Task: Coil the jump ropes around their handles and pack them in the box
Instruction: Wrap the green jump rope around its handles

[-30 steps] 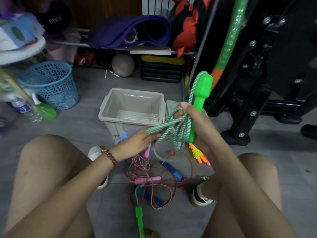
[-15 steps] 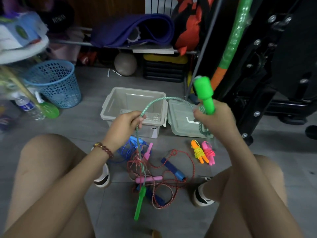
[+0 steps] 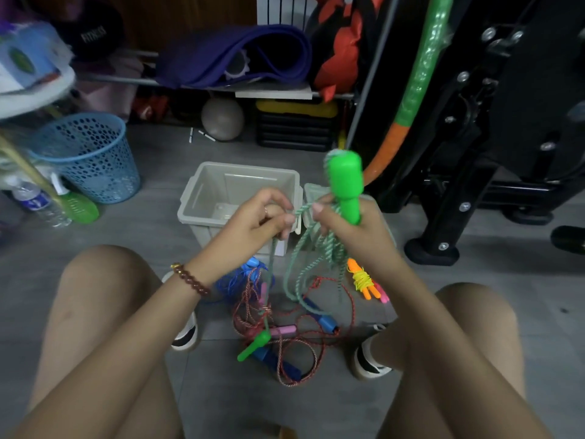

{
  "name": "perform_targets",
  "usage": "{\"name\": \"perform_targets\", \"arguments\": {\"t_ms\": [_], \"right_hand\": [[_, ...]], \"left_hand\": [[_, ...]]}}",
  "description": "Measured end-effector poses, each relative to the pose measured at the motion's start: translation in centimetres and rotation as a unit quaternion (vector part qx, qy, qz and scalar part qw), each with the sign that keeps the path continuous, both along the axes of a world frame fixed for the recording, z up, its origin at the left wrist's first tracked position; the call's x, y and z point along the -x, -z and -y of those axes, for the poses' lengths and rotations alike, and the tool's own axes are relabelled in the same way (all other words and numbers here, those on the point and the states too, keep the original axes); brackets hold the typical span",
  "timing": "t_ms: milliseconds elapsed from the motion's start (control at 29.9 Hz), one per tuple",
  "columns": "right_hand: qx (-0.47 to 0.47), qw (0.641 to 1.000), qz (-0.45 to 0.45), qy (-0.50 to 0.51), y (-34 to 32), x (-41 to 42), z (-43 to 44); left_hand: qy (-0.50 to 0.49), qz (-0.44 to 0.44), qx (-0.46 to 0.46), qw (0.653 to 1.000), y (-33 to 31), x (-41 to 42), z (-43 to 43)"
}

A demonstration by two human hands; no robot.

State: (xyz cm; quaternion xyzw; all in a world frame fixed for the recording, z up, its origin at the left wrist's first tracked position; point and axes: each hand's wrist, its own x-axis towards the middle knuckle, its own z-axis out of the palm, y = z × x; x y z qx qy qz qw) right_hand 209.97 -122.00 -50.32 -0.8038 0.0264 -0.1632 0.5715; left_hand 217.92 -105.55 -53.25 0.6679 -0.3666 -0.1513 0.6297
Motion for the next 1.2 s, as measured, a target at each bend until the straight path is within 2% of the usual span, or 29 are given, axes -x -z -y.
{"name": "perform_targets", "arguments": {"t_ms": [100,200,234,301,367,468,568,701,802,868,969,1035,1102,1202], "right_hand": [[-0.107,0.993,0.036,0.022,-0.6,0.1,0.4],[-0.190,0.978,0.022,0.080,-0.5,0.2,0.8],[-0.195,0.976,0.017,0.098,-0.4,0.2,1.0],[-0.206,0.972,0.009,0.110,0.0,0.2,0.9],[-0.231,0.965,-0.002,0.122,0.3,0.3,0.8],[-0.215,0.962,0.003,0.170,0.1,0.2,1.3],[-0.126,0.972,0.007,0.197,0.0,-0.2,2.7],[0.032,0.984,-0.073,0.158,1.4,-0.6,3.3],[0.075,0.996,-0.020,0.051,1.2,-0.5,2.1],[0.103,0.994,-0.029,-0.010,1.3,-0.5,1.0],[0.155,0.985,-0.068,-0.018,1.8,-0.6,-0.2],[0.101,0.992,-0.066,-0.039,1.6,-0.5,-0.6],[0.014,0.998,-0.046,-0.043,1.0,-0.4,-1.0],[-0.046,0.999,-0.012,0.007,0.4,-0.4,-1.3]], "left_hand": [[0.075,0.005,-0.104,0.992,2.4,-0.1,0.7],[0.104,0.038,-0.286,0.952,6.9,-0.8,1.0],[0.099,0.025,-0.306,0.947,8.0,-0.9,0.9],[0.048,-0.073,-0.253,0.963,8.9,-1.0,0.8],[-0.047,-0.156,-0.180,0.970,8.6,-1.4,0.7],[-0.166,-0.204,-0.080,0.961,7.6,-2.2,0.4],[-0.214,-0.154,-0.049,0.963,5.4,-2.4,0.3],[-0.230,-0.050,-0.014,0.972,2.0,-1.3,0.3],[-0.214,0.100,-0.059,0.970,1.1,-0.6,-0.2],[-0.202,0.124,-0.079,0.968,1.0,-0.3,-0.2],[-0.180,0.150,-0.049,0.971,0.4,0.4,0.0],[-0.177,0.142,-0.013,0.974,0.0,0.6,0.3],[-0.164,0.087,0.006,0.983,0.2,0.2,0.5],[-0.082,0.058,-0.056,0.993,1.6,-0.6,0.6]]}}
